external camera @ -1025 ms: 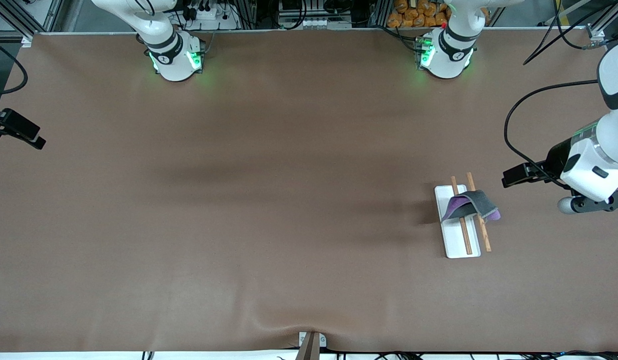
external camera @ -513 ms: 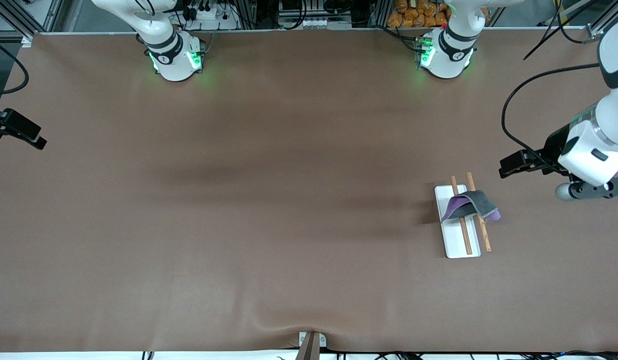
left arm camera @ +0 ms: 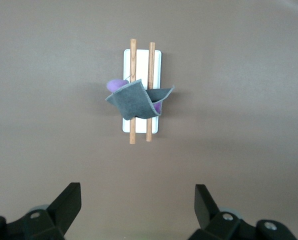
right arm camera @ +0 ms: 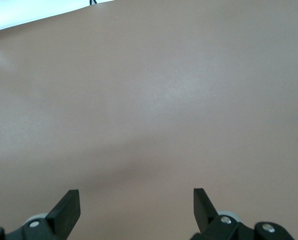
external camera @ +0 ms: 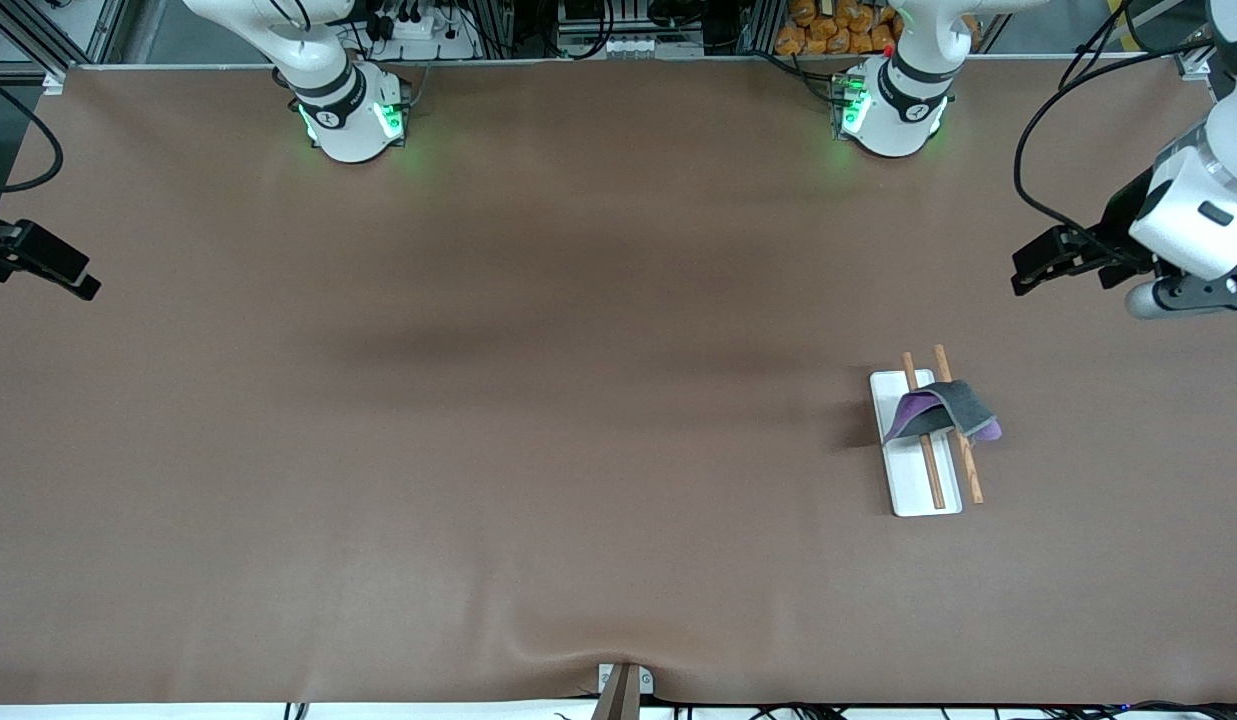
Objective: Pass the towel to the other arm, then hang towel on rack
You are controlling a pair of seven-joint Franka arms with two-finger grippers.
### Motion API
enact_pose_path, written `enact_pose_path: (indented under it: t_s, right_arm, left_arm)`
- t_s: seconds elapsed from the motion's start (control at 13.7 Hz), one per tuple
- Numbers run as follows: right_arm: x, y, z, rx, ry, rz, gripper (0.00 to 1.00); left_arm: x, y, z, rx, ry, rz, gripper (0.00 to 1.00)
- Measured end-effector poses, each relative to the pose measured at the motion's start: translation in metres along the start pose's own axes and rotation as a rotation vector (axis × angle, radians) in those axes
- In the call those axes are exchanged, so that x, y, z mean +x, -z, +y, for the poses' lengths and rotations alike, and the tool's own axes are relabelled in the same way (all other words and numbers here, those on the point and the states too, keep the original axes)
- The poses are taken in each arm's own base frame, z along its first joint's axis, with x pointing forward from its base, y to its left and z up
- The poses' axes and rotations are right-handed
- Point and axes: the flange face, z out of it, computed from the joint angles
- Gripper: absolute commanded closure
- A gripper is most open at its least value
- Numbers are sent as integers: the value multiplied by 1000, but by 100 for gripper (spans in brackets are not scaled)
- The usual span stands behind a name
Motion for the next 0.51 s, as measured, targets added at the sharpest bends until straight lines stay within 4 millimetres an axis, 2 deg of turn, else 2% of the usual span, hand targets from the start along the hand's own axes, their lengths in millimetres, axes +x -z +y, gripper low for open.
enact_pose_path:
  t_s: [0.51]
  right_arm:
    - [0,0,-1,0,0,-1,0]
  left_arm:
    - [1,1,-16,1,27,-1,0]
